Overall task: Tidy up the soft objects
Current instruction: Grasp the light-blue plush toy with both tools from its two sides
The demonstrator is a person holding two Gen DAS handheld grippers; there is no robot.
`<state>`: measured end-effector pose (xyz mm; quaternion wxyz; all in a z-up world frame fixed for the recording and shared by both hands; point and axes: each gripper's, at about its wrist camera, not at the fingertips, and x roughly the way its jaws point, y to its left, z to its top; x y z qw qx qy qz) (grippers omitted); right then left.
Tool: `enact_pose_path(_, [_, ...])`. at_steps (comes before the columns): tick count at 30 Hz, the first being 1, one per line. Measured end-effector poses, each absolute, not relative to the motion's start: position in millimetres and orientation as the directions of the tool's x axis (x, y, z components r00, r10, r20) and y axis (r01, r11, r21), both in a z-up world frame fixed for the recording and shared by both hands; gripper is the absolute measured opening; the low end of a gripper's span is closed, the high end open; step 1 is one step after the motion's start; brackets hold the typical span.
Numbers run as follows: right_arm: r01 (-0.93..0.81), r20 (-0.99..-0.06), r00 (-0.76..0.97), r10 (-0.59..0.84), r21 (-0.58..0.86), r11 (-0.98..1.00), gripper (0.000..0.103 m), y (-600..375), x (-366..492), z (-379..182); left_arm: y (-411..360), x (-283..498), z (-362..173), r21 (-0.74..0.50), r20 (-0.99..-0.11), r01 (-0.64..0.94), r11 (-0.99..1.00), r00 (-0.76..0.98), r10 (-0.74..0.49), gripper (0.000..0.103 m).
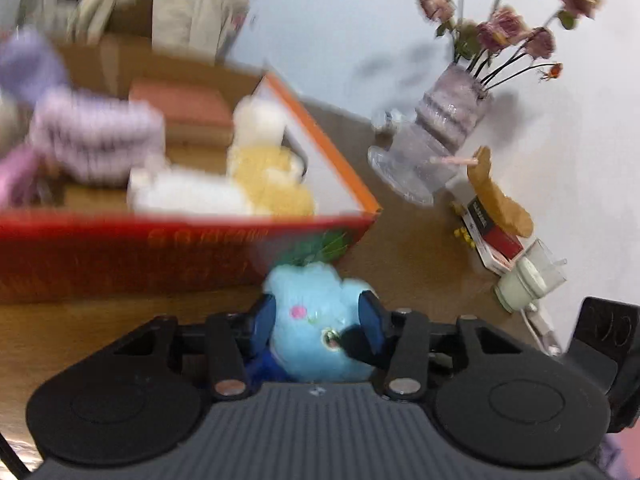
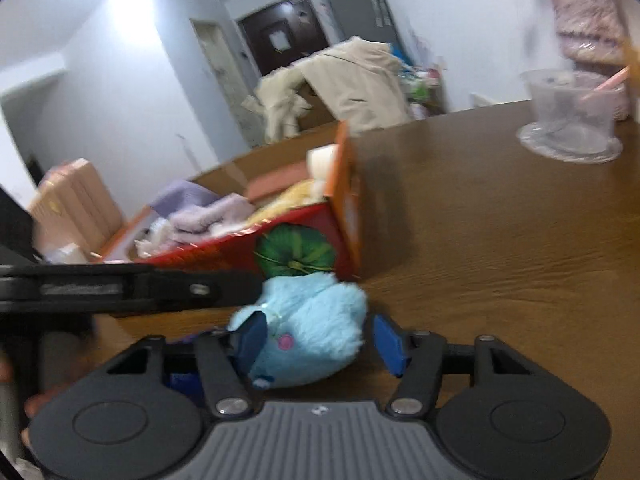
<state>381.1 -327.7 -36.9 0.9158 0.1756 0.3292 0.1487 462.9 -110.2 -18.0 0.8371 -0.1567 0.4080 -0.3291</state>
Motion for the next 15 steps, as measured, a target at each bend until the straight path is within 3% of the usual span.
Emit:
enact_pose_path(3, [-0.179, -0.523, 0.750, 0.405, 0.429, 0.886, 0.046, -327.6, 378.9, -40.1, -100.4, 472.5, -29.3, -0.614, -0.560, 0.367, 0.699, 0.422, -0.713, 0.044])
enact_pose_path(6, [-0.187, -0.501, 0.744, 0.442, 0.479, 0.857, 0.045, -336.6, 377.8, -46.5, -101.4, 474.0, -34.6, -0.627, -0.547, 0.369, 0.687, 0.419, -0.724, 0.043])
enact_pose_path(7, [-0.189, -0.500, 0.738, 0.453, 0.492, 0.850, 0.044, -339.4, 378.0, -47.0, -101.4, 474.6, -37.6, -0.634, -0.545, 0.359, 0.685, 0.421, -0.725, 0.038])
enact_pose_path(15, [-0.186, -0.486, 0.719, 0.498, 0.555, 0.811, 0.042, -352.5, 381.9, -50.2, -103.7, 469.5, -37.6, -0.637, -0.530, 0.360, 0.682, 0.438, -0.726, 0.036])
